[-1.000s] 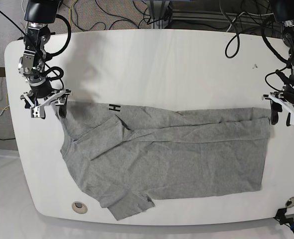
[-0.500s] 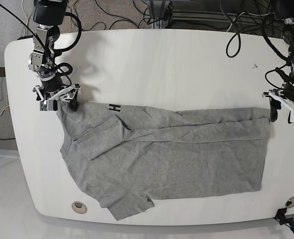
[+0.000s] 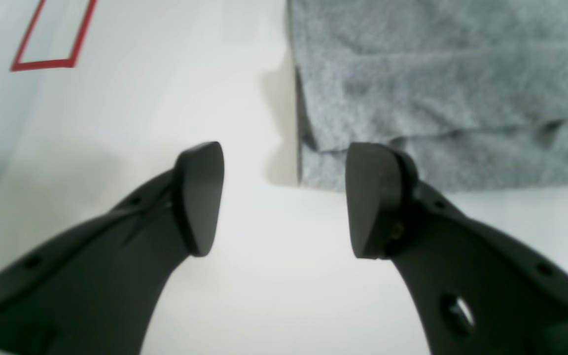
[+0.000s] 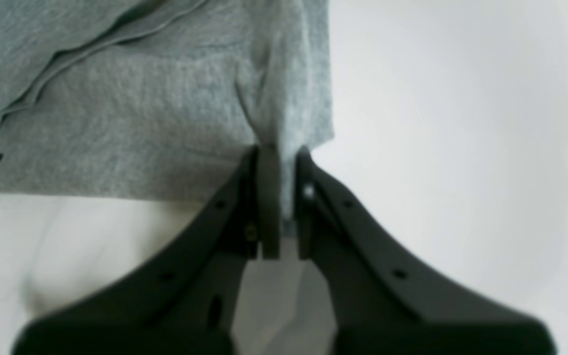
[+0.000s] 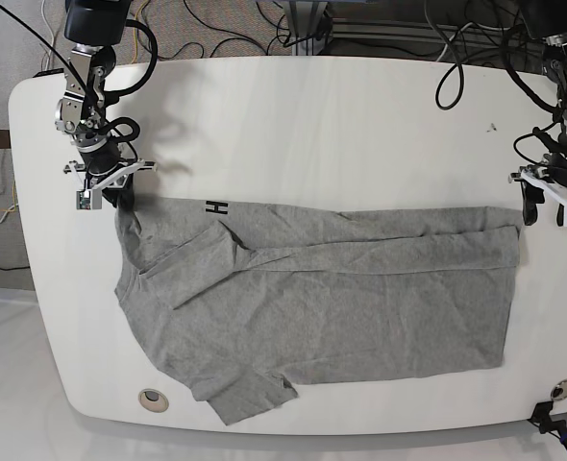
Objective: Fold the T-shirt properly
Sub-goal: 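Lower the folded edge onto the shirt and open both grippers, then regrasp the folded edge with both grippers and drag it back to straighten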
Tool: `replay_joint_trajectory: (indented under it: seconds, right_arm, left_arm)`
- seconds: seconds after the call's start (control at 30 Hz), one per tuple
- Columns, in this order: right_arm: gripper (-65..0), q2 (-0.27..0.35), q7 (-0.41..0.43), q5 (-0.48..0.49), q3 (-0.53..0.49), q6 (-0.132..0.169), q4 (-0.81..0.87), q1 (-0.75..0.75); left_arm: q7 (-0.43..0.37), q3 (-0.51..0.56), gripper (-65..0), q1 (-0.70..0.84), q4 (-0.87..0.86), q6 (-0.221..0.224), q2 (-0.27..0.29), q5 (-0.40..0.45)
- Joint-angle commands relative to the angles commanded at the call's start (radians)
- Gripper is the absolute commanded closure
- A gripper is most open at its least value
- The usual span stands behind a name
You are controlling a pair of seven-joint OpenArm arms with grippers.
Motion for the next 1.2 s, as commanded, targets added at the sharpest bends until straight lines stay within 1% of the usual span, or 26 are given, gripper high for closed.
replay_joint_trajectory:
  seconds: [0.2,0.3,0.37,0.6,0.67,0.8,0.97,1.17,1.2]
  right_arm:
    - [0.0,0.0,0.0,0.0,0.0,0.0,0.002,-0.012]
    - [0.0,0.0,0.0,-0.002,0.0,0.0,0.002,-0.014]
    - [0.0,0.0,0.0,-0.002,0.0,0.0,0.002,-0.014]
    - [0.0,0.0,0.0,-0.002,0.0,0.0,0.003,-0.014]
    - [0.0,0.0,0.0,-0.002,-0.002,0.0,0.003,-0.014]
    - [0.0,0.0,0.0,-0.002,-0.002,0.0,0.005,-0.014]
    - [0.0,0.0,0.0,-0.002,0.0,0.0,0.006,-0.014]
    - [0.0,0.0,0.0,-0.002,0.0,0.0,0.006,-0.014]
    - [0.0,0.0,0.0,-0.002,0.0,0.0,0.006,-0.014]
  left_arm:
    - [0.0,0.003,-36.7,-0.055,-0.106,-0.002,0.0,-0.002]
    - [0.0,0.005,-36.7,-0.086,-0.132,-0.002,0.017,-0.002]
    - [0.0,0.006,-36.7,-0.101,-0.163,-0.003,0.018,-0.002]
    - [-0.003,0.087,-36.6,-0.16,-0.269,-0.003,0.02,-0.002]
    - [-0.003,0.109,-36.6,-0.176,-0.302,-0.003,0.029,-0.002]
    - [-0.005,0.11,-36.6,-0.201,-0.359,-0.003,0.038,-0.002]
    - [-0.005,0.114,-36.7,-0.224,-0.41,-0.003,0.04,0.0]
    - [-0.005,0.114,-36.2,-0.227,-0.416,-0.003,0.04,0.002]
    - [-0.005,0.114,-34.1,-0.227,-0.416,-0.003,0.04,0.003]
